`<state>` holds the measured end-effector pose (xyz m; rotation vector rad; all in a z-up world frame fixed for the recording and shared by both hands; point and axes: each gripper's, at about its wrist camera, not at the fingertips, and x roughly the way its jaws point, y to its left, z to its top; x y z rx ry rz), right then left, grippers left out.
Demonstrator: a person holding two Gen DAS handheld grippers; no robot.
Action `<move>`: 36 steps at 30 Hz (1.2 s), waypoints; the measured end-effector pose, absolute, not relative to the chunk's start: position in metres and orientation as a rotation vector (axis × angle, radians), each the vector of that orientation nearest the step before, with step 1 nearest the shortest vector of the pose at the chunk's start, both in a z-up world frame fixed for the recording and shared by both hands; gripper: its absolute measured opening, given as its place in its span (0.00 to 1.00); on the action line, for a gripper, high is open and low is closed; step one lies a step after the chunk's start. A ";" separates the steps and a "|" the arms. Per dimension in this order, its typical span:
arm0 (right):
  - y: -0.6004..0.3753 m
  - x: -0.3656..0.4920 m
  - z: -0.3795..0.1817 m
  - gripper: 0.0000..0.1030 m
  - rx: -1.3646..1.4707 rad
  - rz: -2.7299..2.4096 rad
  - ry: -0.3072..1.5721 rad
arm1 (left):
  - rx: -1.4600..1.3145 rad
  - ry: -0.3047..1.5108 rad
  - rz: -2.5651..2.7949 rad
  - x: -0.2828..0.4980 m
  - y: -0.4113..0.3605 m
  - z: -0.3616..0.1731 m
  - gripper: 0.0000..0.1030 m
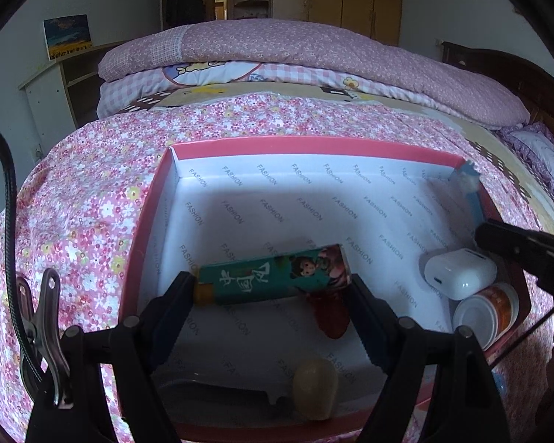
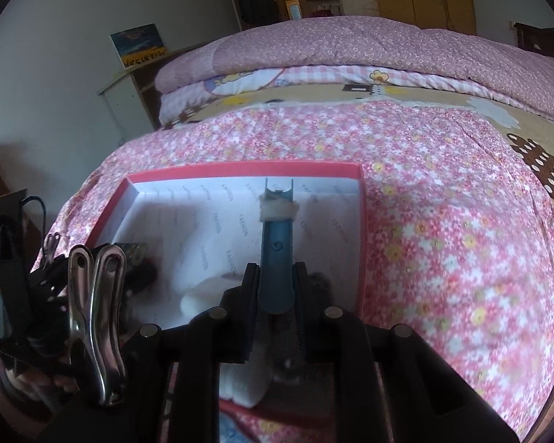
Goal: Organize rigid objects
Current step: 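Drop the green tube with the left tool while the right tool releases the blue stick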
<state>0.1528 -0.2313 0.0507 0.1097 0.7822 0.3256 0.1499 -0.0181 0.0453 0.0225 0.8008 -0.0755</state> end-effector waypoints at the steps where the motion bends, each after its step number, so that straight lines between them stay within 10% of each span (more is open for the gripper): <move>1: -0.231 0.156 0.050 0.18 0.109 0.323 0.783 | 0.023 0.801 -0.076 0.150 -0.018 0.045 0.82; 36: -0.234 0.124 0.063 0.32 0.147 0.297 0.739 | -0.034 0.764 -0.106 0.111 -0.012 0.073 0.82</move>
